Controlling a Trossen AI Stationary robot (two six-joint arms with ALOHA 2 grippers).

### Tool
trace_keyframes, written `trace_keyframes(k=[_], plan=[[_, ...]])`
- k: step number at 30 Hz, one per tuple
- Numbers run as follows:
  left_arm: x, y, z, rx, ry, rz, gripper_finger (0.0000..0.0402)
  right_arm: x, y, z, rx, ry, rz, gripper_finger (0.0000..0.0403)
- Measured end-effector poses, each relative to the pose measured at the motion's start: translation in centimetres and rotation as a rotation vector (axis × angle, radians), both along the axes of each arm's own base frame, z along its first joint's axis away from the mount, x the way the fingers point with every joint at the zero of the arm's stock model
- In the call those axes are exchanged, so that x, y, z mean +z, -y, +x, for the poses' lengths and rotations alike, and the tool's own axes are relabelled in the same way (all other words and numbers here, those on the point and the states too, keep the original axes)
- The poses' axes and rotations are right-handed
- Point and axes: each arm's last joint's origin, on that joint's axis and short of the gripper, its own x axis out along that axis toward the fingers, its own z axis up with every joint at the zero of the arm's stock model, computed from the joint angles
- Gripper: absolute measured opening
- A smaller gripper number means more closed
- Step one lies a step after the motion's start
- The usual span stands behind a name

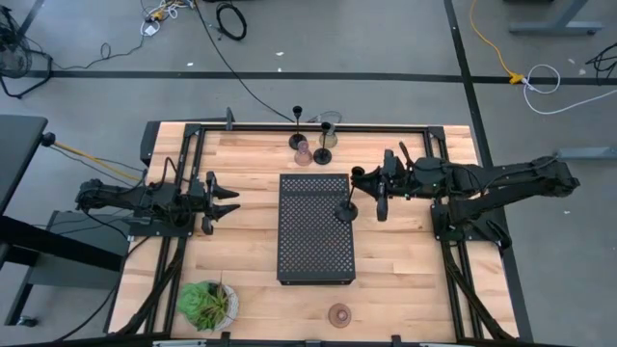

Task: Pick & Place candle stick holders
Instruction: Put the right black candle holder on the shelf

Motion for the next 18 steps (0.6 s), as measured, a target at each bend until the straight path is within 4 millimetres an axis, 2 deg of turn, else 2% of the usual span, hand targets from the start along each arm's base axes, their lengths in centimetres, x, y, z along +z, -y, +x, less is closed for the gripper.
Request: trace_keyframes(k=[7,18], plan=[[0.0,0.0,0.0,0.000,-0.001,0.001,0.0170,-0.1,-2.5,0.2,0.096,0.016,0.020,0.0021],[0.0,0.0,0.0,0.000,-0.001,0.001,0.0170,-0.7,-6.7,0.4,0.155,0.032,0.007,0.0021]])
